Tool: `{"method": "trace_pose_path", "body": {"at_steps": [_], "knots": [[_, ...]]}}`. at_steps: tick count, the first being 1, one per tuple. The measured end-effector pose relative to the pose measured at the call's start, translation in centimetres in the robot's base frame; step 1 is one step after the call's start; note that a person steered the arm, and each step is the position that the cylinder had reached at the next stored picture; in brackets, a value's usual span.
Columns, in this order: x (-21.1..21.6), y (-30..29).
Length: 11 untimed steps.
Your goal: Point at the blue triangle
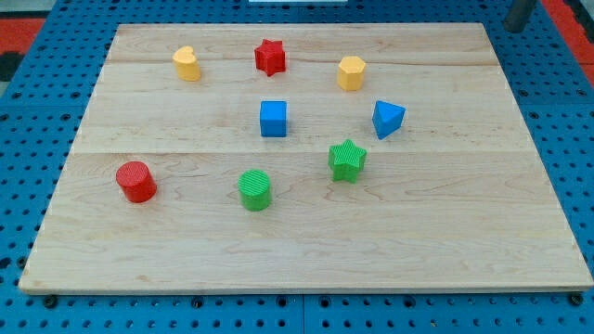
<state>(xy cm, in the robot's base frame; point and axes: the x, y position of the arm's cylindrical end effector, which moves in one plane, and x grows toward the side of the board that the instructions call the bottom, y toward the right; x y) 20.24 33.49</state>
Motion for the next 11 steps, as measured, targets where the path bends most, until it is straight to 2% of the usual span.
{"method": "trace_pose_path", "body": {"at_steps": [3,4,5,6,8,9,11], "knots": [[-0.4,-0.9],[1.2,-0.8],[8.8,-3.6],[11.1,-5.5],[11.1,-5.5],[13.6,-5.6],[17.4,-14.3]]}}
